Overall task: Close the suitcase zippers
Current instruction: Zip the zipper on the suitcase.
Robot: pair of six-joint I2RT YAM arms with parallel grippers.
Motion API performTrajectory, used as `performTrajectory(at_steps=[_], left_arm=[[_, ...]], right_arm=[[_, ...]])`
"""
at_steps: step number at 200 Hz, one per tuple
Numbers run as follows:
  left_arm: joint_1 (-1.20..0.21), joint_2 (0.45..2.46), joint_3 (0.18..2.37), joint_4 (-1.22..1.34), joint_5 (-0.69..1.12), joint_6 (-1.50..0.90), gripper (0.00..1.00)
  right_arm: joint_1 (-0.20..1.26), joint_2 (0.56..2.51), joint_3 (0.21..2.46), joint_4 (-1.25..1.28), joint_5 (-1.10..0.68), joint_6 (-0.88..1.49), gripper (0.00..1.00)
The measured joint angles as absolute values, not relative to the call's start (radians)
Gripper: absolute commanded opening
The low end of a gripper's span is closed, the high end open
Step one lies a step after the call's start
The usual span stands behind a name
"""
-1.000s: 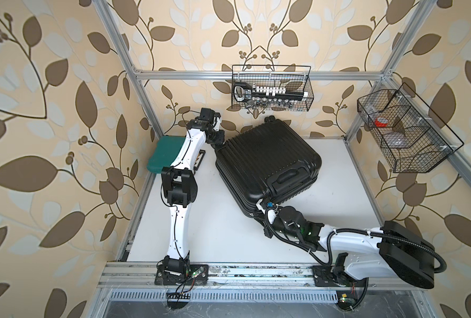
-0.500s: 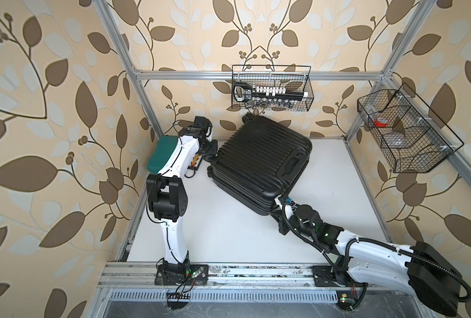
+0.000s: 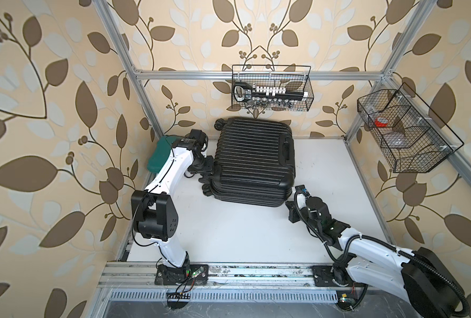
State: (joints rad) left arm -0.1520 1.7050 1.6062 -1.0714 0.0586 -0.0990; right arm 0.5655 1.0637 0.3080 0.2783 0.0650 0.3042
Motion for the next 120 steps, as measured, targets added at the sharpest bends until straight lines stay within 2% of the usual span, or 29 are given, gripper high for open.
performTrajectory(at_steps=[15,40,69,91,120], left_arm=[[-0.172,1.666,1.612,-1.101,0.030,-0.061,0.72],[-0.226,1.571,1.614,-1.092,0.008,0.002,0.74],[-0.313,1.480,1.614,-1.034,0.023,0.078,0.75],[-0.344,1.463,1.614,-1.008,0.048,0.106,0.75],[-0.339,1.465,1.614,-0.998,0.050,0.128,0.75]], right_arm=[[0.558,1.066,0.305,0.284,0.066,0.312,0.00],[0.535,1.073,0.299,0.303,0.044,0.323,0.00],[0.497,1.081,0.286,0.336,0.006,0.338,0.18],[0.461,1.078,0.277,0.355,-0.016,0.335,0.36],[0.421,1.058,0.252,0.382,-0.065,0.321,0.47]])
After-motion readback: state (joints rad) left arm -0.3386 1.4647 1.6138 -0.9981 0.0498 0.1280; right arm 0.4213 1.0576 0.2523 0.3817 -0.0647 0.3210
